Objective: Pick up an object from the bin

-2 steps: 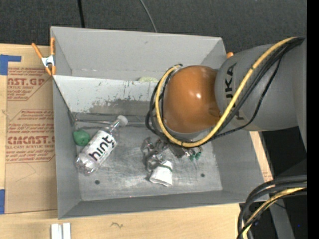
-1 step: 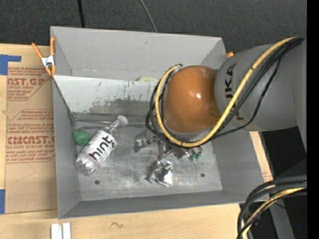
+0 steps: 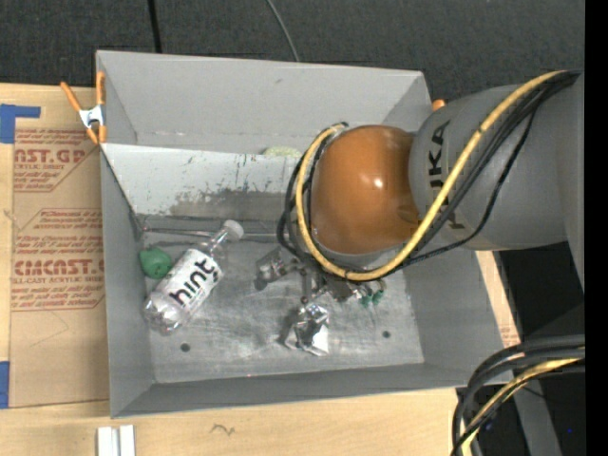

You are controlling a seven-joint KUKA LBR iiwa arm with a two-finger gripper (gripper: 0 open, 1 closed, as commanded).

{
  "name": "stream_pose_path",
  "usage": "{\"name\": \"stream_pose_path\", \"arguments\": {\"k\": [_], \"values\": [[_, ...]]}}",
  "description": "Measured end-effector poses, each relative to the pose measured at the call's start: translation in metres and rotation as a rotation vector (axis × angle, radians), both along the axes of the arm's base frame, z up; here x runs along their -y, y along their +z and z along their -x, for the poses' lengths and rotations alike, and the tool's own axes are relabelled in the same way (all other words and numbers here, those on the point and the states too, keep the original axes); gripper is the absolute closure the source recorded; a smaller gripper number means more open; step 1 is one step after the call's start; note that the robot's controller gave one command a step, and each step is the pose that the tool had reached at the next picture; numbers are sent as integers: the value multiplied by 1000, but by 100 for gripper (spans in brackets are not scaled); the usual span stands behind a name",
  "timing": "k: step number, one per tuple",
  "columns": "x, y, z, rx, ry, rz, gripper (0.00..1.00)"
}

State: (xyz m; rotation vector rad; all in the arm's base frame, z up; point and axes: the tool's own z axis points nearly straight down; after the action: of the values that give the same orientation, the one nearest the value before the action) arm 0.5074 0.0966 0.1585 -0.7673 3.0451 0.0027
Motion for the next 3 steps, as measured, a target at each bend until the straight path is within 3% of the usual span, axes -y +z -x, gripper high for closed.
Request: {"name": "stream_pose_path", "arguments": {"k": [1,2,3], "values": [[-14,-21,-3,7,81,2,0],[-38,-68,11,0,267,0,0],[-80,-81,6,-2,322,2,0]]}}
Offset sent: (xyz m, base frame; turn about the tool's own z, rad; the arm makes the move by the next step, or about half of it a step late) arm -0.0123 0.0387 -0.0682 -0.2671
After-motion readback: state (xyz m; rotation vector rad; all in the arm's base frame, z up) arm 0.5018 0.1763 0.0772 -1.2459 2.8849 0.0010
